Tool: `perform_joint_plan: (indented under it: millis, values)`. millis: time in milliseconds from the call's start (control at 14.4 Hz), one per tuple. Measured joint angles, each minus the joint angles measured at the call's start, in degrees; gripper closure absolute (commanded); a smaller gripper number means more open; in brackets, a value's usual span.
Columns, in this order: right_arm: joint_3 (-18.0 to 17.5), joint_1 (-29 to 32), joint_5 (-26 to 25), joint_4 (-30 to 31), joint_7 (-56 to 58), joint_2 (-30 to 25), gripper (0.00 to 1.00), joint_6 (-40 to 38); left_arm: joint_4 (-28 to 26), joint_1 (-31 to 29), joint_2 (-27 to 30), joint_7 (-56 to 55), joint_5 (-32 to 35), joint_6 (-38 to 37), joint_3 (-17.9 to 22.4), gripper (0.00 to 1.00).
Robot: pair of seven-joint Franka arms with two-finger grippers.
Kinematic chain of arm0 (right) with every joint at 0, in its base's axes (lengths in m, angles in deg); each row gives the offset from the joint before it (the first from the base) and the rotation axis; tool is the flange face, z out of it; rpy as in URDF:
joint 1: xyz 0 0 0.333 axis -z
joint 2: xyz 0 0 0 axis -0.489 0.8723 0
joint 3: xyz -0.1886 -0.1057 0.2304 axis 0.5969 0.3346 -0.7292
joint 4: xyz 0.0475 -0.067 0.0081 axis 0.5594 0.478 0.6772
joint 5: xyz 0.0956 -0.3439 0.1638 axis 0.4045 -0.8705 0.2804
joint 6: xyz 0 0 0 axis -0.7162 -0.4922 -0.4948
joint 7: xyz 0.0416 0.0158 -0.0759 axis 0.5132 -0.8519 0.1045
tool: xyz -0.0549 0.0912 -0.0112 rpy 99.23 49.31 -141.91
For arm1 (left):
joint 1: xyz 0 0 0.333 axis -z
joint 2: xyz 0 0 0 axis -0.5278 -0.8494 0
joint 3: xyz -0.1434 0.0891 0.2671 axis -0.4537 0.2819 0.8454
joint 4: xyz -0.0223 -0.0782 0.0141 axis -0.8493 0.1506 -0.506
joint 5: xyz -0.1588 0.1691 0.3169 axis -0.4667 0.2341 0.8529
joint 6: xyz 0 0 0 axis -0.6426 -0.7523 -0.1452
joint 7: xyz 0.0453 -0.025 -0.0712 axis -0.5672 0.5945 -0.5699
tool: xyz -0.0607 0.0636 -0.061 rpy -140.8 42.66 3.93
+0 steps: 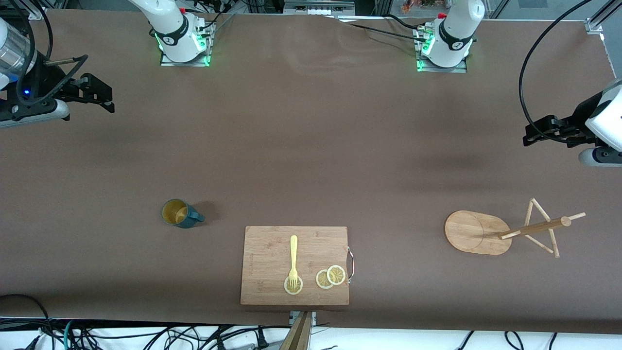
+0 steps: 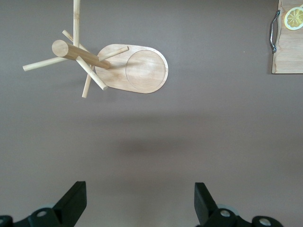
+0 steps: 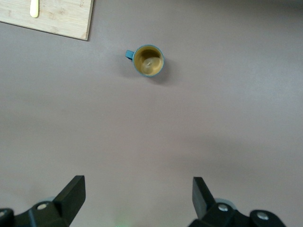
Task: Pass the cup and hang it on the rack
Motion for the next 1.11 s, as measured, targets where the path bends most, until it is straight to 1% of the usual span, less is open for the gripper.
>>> perform_joint_plan:
  millis: [1113]
  values:
    - [-0.05, 0.00, 0.00, 0.00, 0.00, 0.10, 0.00, 0.74, 0.20, -0.01, -0.26, 0.00, 0.00, 0.02, 0.07, 0.00]
